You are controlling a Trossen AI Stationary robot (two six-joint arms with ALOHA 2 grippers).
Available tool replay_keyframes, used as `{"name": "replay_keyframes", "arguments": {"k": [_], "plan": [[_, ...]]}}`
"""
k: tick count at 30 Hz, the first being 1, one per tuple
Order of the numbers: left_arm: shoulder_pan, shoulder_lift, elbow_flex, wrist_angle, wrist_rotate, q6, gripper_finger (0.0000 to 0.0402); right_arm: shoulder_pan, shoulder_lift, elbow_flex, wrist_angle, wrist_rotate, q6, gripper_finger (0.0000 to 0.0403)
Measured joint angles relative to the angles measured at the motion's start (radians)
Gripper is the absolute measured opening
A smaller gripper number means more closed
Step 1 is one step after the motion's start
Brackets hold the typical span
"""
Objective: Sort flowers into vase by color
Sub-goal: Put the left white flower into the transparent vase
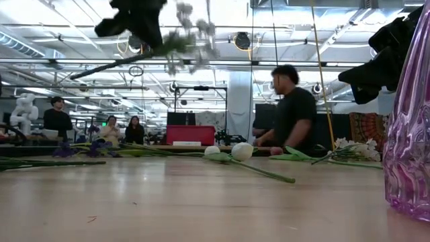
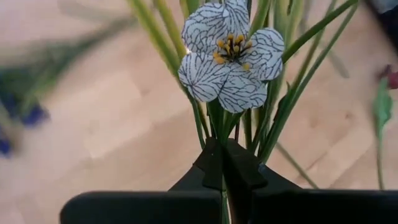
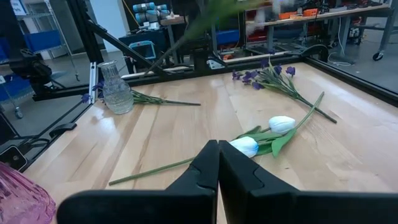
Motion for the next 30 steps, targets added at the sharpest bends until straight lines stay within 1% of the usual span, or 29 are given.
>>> {"name": "replay_keyframes", "arguments": {"k": [4,6,8,11,15,19,25,27,30], "plan": [[-0.074,-0.07,0.0,0.003,-0.174,0.132,0.0001,0.0,0.0,0.0,0.0,0.0,0.0,0.0],[-0.111,-0.107,-0.004,0.008,-0.243,0.205,0.0001,0.0,0.0,0.0,0.0,0.0,0.0,0.0],[-0.143,-0.144,-0.023,0.023,-0.298,0.254,0.0001,0.0,0.0,0.0,0.0,0.0,0.0,0.0],[-0.192,-0.215,-0.072,0.058,-0.347,0.301,0.0,0.0,0.0,0.0,0.0,0.0,0.0,0.0],[-0.268,-0.34,-0.174,0.177,-0.348,0.394,0.0,0.0,0.0,0.0,0.0,0.0,0.0,0.0],[-0.37,-0.476,-0.312,0.319,-0.345,0.461,0.0,0.0,0.0,0.0,0.0,0.0,0.0,0.0],[-0.554,-0.654,-0.529,0.697,-0.328,0.65,0.0,0.0,0.0,0.0,0.0,0.0,0.0,0.0],[-0.614,-0.701,-0.582,0.821,-0.301,0.732,0.0,0.0,0.0,0.0,0.0,0.0,0.0,0.0],[-0.697,-0.748,-0.627,0.95,-0.246,0.826,0.0,0.0,0.0,0.0,0.0,0.0,0.0,0.0]]}}
